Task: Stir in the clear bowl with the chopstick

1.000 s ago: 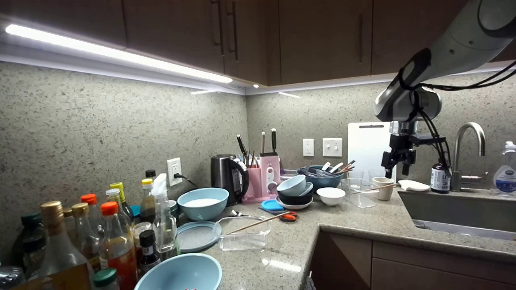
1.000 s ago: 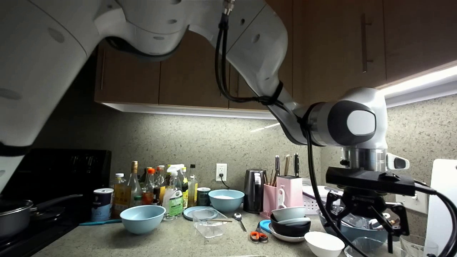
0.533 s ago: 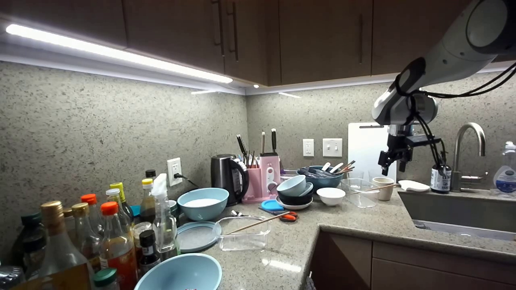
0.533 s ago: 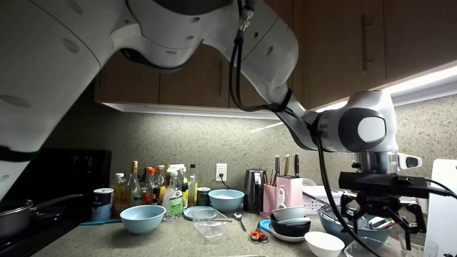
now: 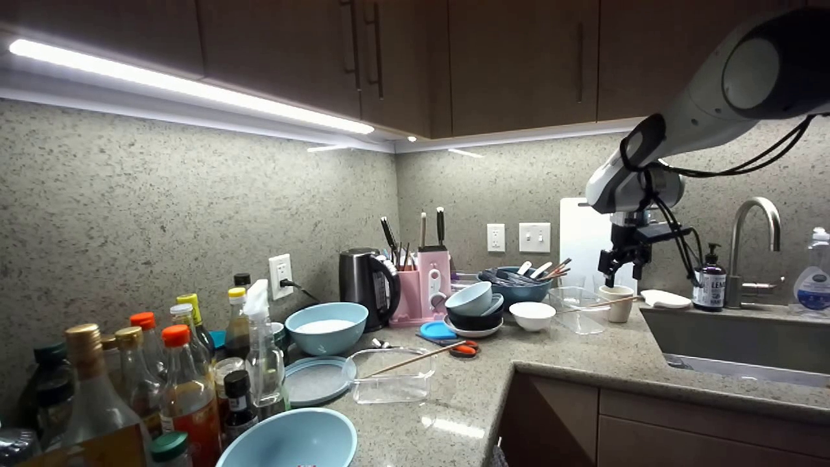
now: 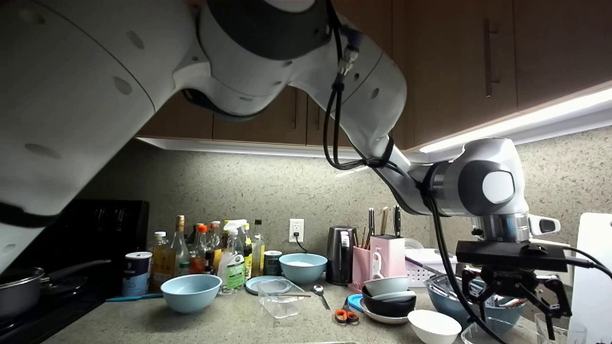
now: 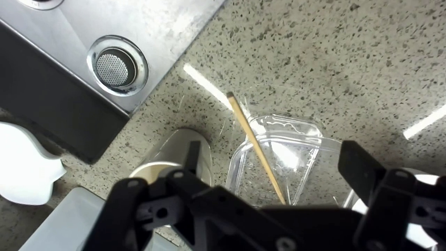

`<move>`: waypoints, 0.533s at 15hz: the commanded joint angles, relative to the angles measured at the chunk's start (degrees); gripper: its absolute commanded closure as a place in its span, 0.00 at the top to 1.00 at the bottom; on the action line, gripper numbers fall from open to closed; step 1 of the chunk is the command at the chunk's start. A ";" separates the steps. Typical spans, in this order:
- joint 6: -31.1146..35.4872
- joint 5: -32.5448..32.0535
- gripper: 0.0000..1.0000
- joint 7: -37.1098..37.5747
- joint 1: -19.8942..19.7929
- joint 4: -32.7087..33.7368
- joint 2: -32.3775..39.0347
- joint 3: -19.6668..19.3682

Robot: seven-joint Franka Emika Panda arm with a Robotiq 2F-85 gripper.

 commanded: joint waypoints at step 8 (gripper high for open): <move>-12.77 -5.68 1.00 2.26 -2.62 18.42 12.81 2.65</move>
